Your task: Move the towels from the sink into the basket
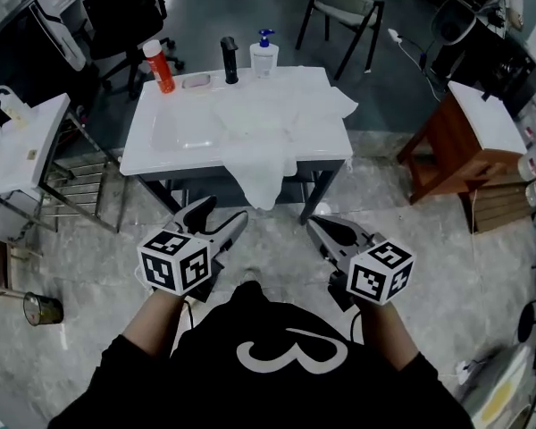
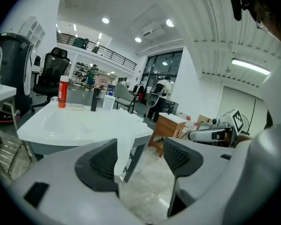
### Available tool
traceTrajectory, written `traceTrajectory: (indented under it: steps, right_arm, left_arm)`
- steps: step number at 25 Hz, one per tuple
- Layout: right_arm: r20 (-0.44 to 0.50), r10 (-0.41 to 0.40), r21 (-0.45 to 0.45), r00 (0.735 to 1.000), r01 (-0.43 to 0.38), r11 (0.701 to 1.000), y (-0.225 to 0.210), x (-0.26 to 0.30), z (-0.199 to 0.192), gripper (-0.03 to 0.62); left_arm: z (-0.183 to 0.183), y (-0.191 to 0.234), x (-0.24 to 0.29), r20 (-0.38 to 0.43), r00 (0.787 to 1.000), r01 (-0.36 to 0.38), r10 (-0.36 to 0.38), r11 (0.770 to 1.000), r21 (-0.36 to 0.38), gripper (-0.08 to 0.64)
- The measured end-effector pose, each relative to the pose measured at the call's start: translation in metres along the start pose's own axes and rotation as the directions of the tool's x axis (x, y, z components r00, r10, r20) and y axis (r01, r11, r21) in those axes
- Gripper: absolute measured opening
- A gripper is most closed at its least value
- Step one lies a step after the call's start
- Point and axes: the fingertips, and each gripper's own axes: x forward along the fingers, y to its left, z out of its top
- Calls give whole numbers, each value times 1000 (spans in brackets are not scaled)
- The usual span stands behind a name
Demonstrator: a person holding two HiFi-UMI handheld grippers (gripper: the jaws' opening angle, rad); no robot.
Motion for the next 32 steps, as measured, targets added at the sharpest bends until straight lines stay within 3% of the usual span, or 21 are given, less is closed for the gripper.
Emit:
traceTrajectory:
  steps: [7, 19, 22, 32]
  right_arm:
    - [18, -49, 7, 999, 48, 999, -48, 4, 21, 3]
    - [-48, -87, 76, 995, 90, 993, -173, 60, 56, 3]
    - [-51, -66, 112, 996, 72, 991, -189, 71, 58, 3]
    - [-64, -40, 108, 997, 46, 993, -202, 69, 62, 3]
  left_arm:
    - [22, 22, 70, -47, 999, 12, -9, 998, 66, 300]
    - [24, 97, 216, -216, 976, -18, 35, 997, 82, 345]
    - [12, 108, 242, -258, 964, -34, 60, 994, 103, 359]
    - [-7, 116, 276, -364, 925, -80, 111, 992, 98, 364]
